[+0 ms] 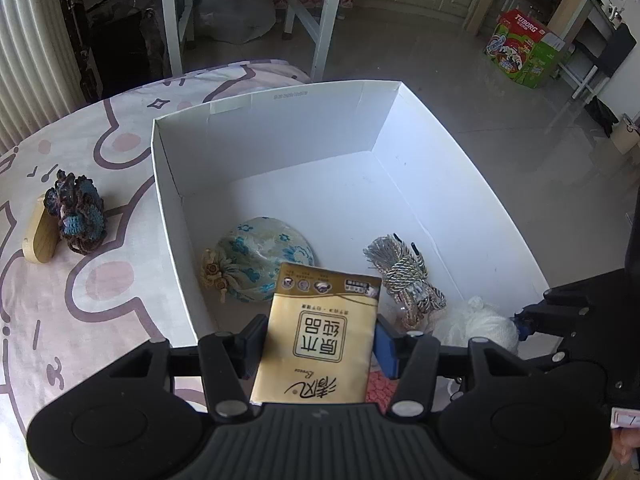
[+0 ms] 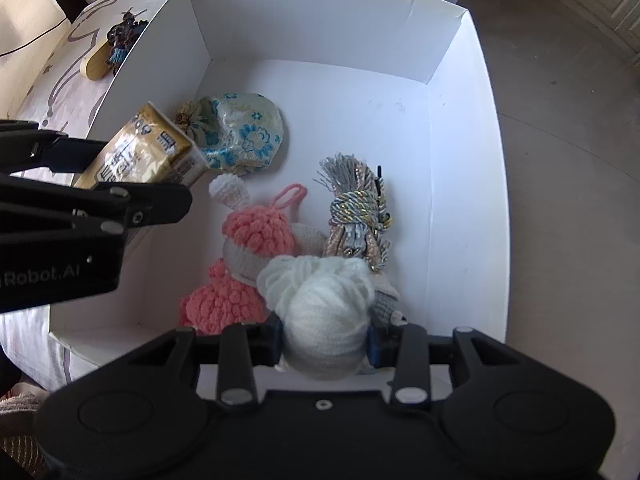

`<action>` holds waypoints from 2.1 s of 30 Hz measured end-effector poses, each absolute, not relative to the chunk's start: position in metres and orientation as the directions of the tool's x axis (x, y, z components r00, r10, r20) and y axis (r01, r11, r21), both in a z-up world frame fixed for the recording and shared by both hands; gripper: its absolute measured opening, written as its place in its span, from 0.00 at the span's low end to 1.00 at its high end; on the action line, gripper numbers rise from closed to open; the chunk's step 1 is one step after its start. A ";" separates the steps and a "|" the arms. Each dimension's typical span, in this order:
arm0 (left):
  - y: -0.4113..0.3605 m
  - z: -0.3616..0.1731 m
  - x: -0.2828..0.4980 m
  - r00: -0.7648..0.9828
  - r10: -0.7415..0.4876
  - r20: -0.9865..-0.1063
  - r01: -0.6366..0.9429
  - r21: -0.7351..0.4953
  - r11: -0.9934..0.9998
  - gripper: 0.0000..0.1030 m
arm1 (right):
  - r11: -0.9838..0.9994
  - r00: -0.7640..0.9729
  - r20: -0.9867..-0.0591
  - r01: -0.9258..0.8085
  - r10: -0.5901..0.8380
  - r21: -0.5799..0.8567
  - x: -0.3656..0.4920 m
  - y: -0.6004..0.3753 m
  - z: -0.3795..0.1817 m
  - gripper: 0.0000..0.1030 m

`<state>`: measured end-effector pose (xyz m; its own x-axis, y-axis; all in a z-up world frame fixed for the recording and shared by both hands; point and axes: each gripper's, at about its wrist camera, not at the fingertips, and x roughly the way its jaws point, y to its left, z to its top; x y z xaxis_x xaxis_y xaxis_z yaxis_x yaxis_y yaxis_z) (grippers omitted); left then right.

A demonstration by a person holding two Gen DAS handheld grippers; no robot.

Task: Organize objects
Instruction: 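Lower the yarn ball and tissue packet into the box and open both tools, then raise both open tools up out of the box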

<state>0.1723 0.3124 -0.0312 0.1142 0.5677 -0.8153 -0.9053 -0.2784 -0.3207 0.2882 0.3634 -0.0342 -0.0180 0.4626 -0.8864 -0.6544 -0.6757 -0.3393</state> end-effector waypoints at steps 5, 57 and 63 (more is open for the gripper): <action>0.316 -0.033 0.170 0.100 0.576 -0.812 -0.887 -0.335 -0.318 0.54 | -0.673 -0.017 -0.890 -0.660 0.456 -0.332 0.289 0.365 -0.037 0.38; 0.302 -0.022 0.174 0.065 0.556 -0.829 -0.927 -0.256 -0.273 0.72 | -0.634 -0.166 -0.829 -0.727 0.534 -0.263 0.304 0.346 0.021 0.42; 0.284 -0.010 0.166 0.046 0.582 -0.812 -0.922 -0.259 -0.288 0.82 | -0.606 -0.180 -0.799 -0.749 0.574 -0.267 0.307 0.336 0.032 0.48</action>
